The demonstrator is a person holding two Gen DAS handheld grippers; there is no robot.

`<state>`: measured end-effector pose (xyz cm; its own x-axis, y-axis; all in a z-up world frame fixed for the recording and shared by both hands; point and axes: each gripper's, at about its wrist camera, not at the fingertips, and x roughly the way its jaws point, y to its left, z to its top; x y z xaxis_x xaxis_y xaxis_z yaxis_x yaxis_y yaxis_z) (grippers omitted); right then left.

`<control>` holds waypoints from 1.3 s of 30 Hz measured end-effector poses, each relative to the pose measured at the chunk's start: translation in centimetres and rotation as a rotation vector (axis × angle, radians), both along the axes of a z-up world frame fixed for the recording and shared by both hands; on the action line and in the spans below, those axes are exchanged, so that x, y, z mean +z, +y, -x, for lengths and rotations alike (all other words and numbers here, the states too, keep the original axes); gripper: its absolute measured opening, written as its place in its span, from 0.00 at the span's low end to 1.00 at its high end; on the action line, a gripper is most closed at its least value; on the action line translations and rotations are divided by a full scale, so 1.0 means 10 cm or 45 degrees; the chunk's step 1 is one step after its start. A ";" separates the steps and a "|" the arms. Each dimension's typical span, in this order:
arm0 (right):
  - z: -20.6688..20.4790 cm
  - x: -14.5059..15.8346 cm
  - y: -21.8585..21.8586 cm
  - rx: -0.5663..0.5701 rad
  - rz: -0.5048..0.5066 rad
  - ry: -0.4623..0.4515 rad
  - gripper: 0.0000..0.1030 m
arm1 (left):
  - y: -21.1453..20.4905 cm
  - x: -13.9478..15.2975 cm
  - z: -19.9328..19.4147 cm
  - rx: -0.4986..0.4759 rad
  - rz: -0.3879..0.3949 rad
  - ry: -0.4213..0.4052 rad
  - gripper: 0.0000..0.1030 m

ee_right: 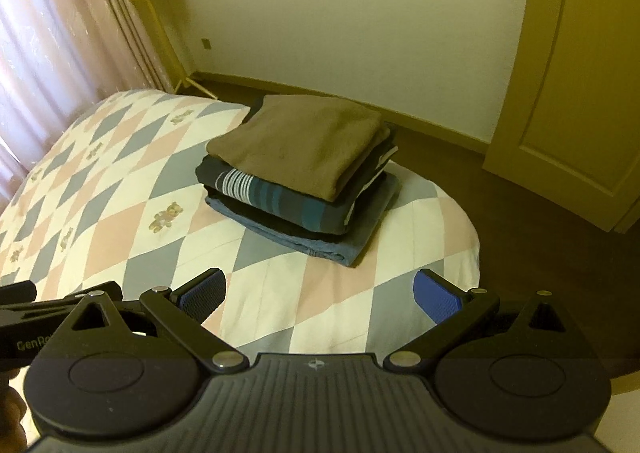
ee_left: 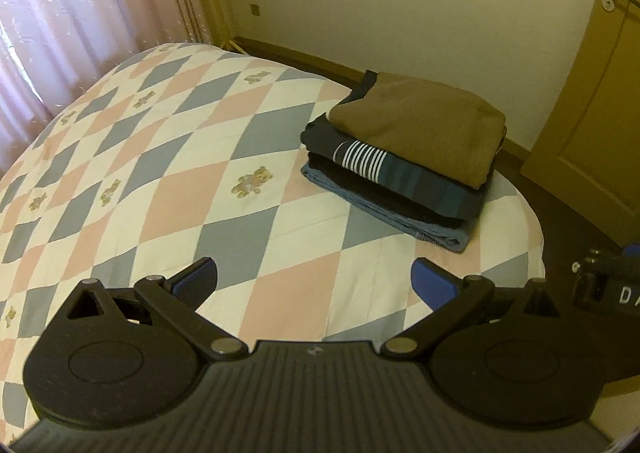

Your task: Fold clothes

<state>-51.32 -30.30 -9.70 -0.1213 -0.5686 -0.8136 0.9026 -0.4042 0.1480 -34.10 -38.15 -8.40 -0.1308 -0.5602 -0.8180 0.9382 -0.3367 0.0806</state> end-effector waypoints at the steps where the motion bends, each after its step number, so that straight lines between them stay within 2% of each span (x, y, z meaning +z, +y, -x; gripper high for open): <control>1: 0.03 -0.01 -0.04 0.003 -0.008 -0.002 1.00 | -0.05 -0.01 0.03 -0.003 -0.005 0.001 0.99; 16: 0.34 -0.25 -0.43 0.041 -0.130 -0.002 1.00 | -0.57 -0.24 0.41 -0.015 -0.089 0.001 0.99; 33: 0.60 -0.36 -0.74 0.119 -0.186 -0.010 1.00 | -0.83 -0.23 0.64 0.032 -0.082 -0.002 0.99; 39: 0.72 -0.42 -0.81 0.146 -0.205 -0.005 1.00 | -0.84 -0.22 0.67 0.051 -0.067 0.049 0.99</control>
<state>-58.48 -38.39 -13.86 -0.0596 -0.4410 -0.8955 0.9437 -0.3174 0.0935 -40.83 -46.54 -10.57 -0.1406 -0.5221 -0.8412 0.9531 -0.3013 0.0277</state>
